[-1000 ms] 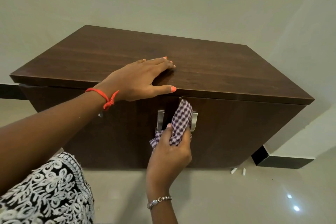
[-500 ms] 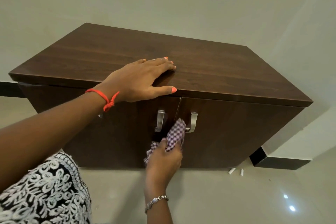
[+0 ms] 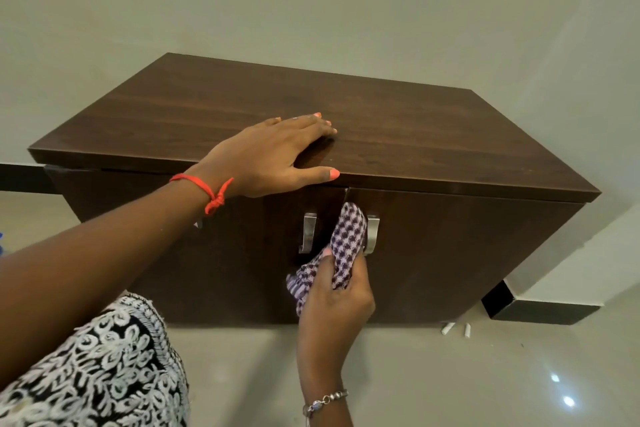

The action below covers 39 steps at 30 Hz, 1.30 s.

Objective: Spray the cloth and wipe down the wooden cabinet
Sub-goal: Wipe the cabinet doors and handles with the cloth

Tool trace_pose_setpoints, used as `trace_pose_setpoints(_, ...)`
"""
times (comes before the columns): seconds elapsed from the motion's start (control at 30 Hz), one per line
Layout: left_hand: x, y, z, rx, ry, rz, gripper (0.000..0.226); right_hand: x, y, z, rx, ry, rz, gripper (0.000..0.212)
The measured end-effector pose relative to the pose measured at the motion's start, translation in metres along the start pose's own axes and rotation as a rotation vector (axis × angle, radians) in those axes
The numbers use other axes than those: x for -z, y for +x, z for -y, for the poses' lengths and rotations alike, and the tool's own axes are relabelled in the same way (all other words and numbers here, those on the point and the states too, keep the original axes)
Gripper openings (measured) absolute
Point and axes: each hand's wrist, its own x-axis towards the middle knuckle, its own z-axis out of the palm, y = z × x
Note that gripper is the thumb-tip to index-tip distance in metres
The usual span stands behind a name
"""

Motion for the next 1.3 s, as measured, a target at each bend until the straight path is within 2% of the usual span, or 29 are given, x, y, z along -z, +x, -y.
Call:
trace_pose_setpoints(0.1, 0.001, 0.001, 0.001, -0.001, 0.011, 0.0, 0.089, 0.002, 0.007, 0.015, 0.203, 0.002, 0.025, 0.044)
trace_pose_setpoints(0.2, 0.001, 0.0, 0.002, 0.0, 0.004, 0.008, 0.089, 0.007, 0.011, 0.013, 0.276, -0.014, 0.057, 0.045)
trace_pose_setpoints(0.37, 0.001, 0.0, 0.0, 0.007, -0.001, 0.013, 0.09, 0.015, 0.012, -0.02, 0.507, -0.206, 0.246, 0.063)
trace_pose_setpoints(0.5, 0.001, 0.002, 0.002, 0.008, -0.006, 0.003, 0.09, 0.018, 0.024, -0.042, 0.593, -0.282, 0.228, 0.084)
trace_pose_setpoints(0.8, 0.001, 0.001, 0.0, 0.003, -0.014, -0.014, 0.089, 0.027, 0.011, -0.1, 0.496, -0.591, 0.415, 0.088)
trace_pose_setpoints(0.93, 0.002, 0.0, 0.0, 0.004, -0.014, -0.008, 0.089, 0.028, 0.007, -0.081, 0.295, -0.373, 0.407, 0.069)
trace_pose_setpoints(1.0, 0.001, 0.001, 0.0, 0.002, -0.017, -0.006, 0.087, 0.028, 0.008, -0.06, 0.153, -0.138, 0.324, 0.06)
trace_pose_setpoints(1.07, 0.001, 0.001, 0.0, 0.002, -0.016, -0.011, 0.082, 0.028, 0.012, -0.038, 0.089, 0.065, 0.232, 0.054)
trace_pose_setpoints(1.13, 0.001, 0.002, 0.0, 0.001, -0.01, -0.01, 0.08, 0.026, 0.019, -0.018, 0.133, 0.111, 0.203, 0.052)
trace_pose_setpoints(1.3, 0.001, 0.002, 0.0, 0.004, -0.014, -0.012, 0.079, 0.021, 0.038, 0.008, 0.32, 0.036, 0.267, 0.049)
